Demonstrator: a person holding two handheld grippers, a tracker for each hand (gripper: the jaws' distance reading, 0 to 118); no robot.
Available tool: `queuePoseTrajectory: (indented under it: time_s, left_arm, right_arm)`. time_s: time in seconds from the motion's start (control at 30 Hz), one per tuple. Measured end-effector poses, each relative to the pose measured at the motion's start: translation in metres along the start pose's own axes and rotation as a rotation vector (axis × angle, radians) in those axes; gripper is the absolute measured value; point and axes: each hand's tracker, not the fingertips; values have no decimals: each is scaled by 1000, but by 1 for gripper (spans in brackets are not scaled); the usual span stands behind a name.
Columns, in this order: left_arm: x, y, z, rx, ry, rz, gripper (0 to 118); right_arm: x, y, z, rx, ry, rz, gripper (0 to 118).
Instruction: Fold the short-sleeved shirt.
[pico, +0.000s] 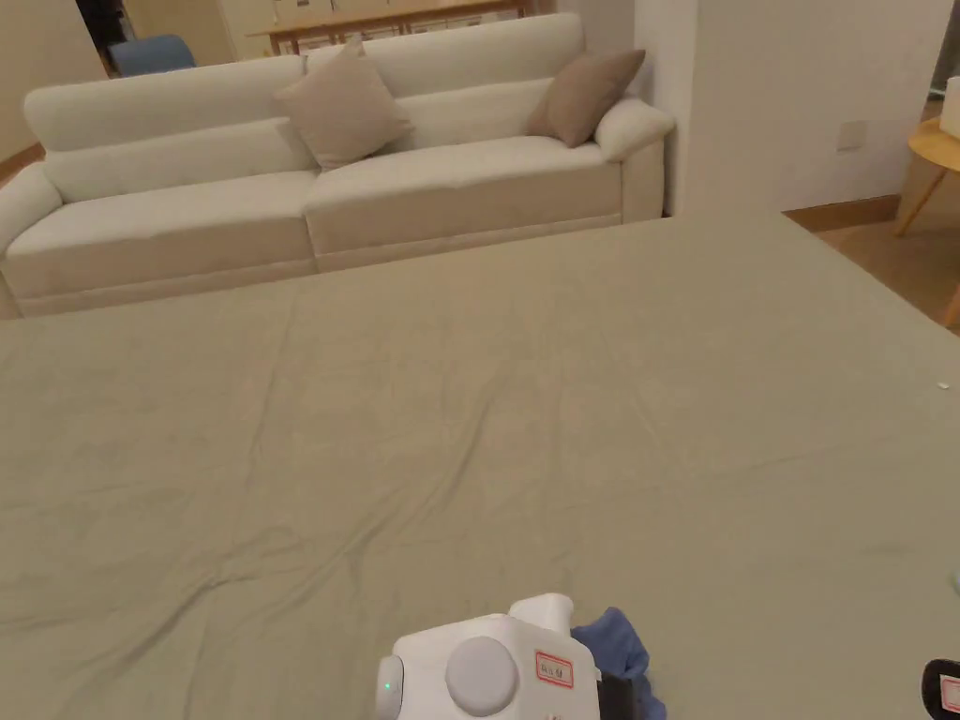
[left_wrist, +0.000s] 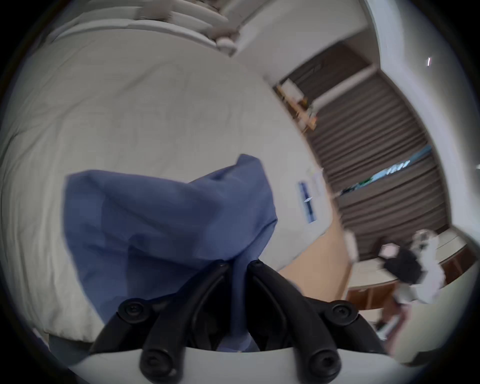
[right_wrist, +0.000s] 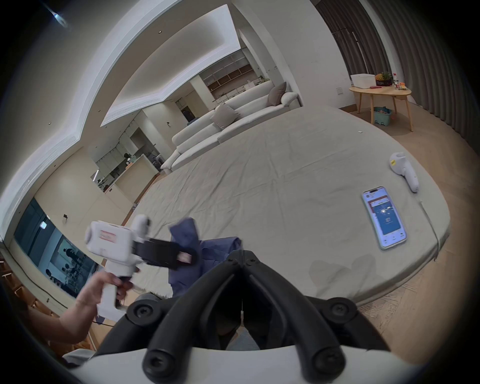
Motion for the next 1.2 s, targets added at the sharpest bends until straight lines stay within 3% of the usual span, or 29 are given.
queuePoseTrajectory:
  time_s: [0.07, 0.13, 0.2, 0.23, 0.27, 0.3, 0.33, 0.47, 0.5, 0.53, 0.57, 0.6, 0.73, 0.8, 0.87, 0.93, 1.0, 1.1, 1.17, 1.2]
  left_arm:
    - [-6, -3, -10, -24, 16, 19, 6]
    - [-19, -1, 4, 9, -113, 130, 15]
    - [-26, 0, 27, 35, -283, 210, 56]
    - [-33, -1, 43, 45, -314, 228, 67]
    - [-37, 0, 57, 87, -343, 216, 67]
    - [-45, 0, 73, 144, -312, 245, 108]
    - [-51, 5, 83, 189, -312, 246, 118]
    - [-69, 17, 72, 185, -324, 225, 113]
    - [-51, 11, 65, 177, -327, 210, 96]
    - [-48, 10, 47, 158, -285, 198, 60]
    - [-49, 10, 28, 140, -220, 208, 10]
    - [-51, 10, 10, 91, -198, 199, 0]
    - [-62, 4, -60, -42, -306, 300, 0]
    - [-22, -6, -47, -21, -312, 267, 0]
    - [-15, -9, -33, -6, -342, 203, 0]
    - [-30, -6, -1, 59, -369, 213, 0]
    - [-40, -14, 41, 144, -363, 211, 0]
    - [-69, -27, 105, 278, -202, 166, 0]
    - [-96, -35, 136, 345, -174, 226, 0]
    - [-106, -40, 146, 350, -201, 273, 0]
  right_arm:
    - [4, 1, 1, 7, 8, -10, 0]
    - [4, 2, 1, 13, 1, -2, 0]
    - [7, 2, -1, 14, 4, -3, 0]
    - [9, 2, -2, 15, 8, -8, 0]
    - [11, 1, -2, 16, 11, -12, 0]
    - [12, 1, -4, 19, 11, -15, 0]
    - [15, 0, -4, 21, 11, -23, 0]
    - [22, -4, -9, 6, 3, -43, 0]
    - [24, -5, -9, 1, 0, -46, 0]
    - [25, -6, -9, -2, -3, -51, 0]
    - [27, -8, -10, -5, -5, -56, 0]
    - [28, -8, -9, -8, -6, -58, 0]
    - [34, -9, -10, -26, -7, -91, 0]
    - [36, -8, -14, -35, 18, -124, 0]
    - [36, -5, -28, -67, 84, -160, 0]
    - [30, 0, -52, -102, 142, -147, 0]
    - [20, 6, -90, -173, 237, -143, 0]
    - [-1, 9, -168, -328, 442, -203, 0]
    - [-14, 5, -228, -481, 593, -278, 0]
    - [-18, -1, -253, -538, 612, -291, 0]
